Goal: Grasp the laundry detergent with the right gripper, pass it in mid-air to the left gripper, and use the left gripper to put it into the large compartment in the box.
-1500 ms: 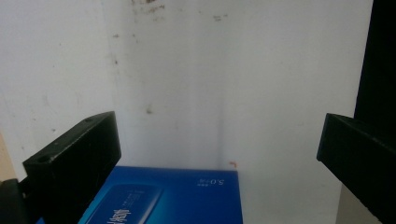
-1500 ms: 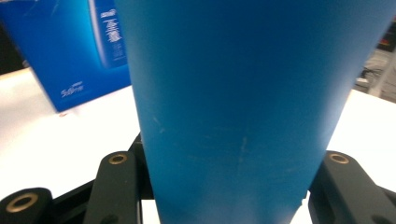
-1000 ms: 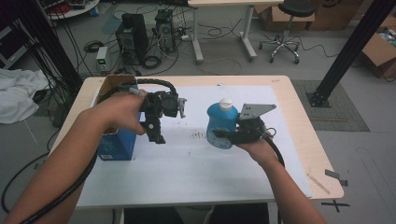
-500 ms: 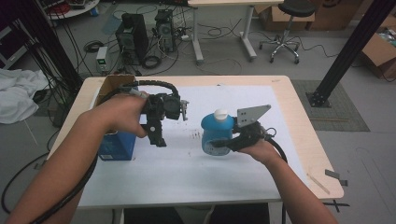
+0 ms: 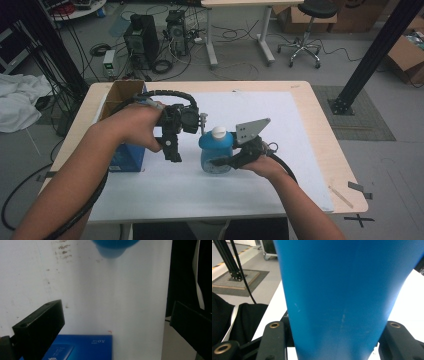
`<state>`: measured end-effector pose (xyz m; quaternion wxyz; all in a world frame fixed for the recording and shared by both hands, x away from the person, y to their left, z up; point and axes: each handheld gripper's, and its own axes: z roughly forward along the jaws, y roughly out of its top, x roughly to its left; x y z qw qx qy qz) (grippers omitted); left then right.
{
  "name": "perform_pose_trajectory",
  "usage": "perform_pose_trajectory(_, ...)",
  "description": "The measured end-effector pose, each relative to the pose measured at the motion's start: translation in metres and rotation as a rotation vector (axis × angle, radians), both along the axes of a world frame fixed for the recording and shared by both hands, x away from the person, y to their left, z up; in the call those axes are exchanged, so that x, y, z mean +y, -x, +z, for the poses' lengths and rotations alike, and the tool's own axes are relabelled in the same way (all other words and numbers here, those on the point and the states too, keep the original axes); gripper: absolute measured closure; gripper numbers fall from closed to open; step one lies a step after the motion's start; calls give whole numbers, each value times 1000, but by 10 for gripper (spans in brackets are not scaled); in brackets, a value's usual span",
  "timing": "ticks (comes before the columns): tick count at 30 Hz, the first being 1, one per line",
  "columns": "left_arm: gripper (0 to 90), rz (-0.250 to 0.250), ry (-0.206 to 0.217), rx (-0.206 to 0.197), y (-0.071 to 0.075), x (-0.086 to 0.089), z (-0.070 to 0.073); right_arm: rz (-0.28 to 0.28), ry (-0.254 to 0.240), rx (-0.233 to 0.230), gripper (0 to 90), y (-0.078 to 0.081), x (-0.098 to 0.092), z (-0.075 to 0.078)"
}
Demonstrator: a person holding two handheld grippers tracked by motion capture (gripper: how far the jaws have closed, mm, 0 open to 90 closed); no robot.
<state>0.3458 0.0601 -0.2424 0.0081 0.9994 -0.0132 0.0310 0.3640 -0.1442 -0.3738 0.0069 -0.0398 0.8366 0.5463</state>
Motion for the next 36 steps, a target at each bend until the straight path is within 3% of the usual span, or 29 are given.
perform_pose_trajectory(21, 0, -13, -6, 9, 7, -5, -8, 66, -26, 9, 456, 7, 62, -16)
perform_pose_trajectory(36, 1, -15, -10, 5, 11, -8, -13, 55, -46, 13, 457, 6, 78, -19)
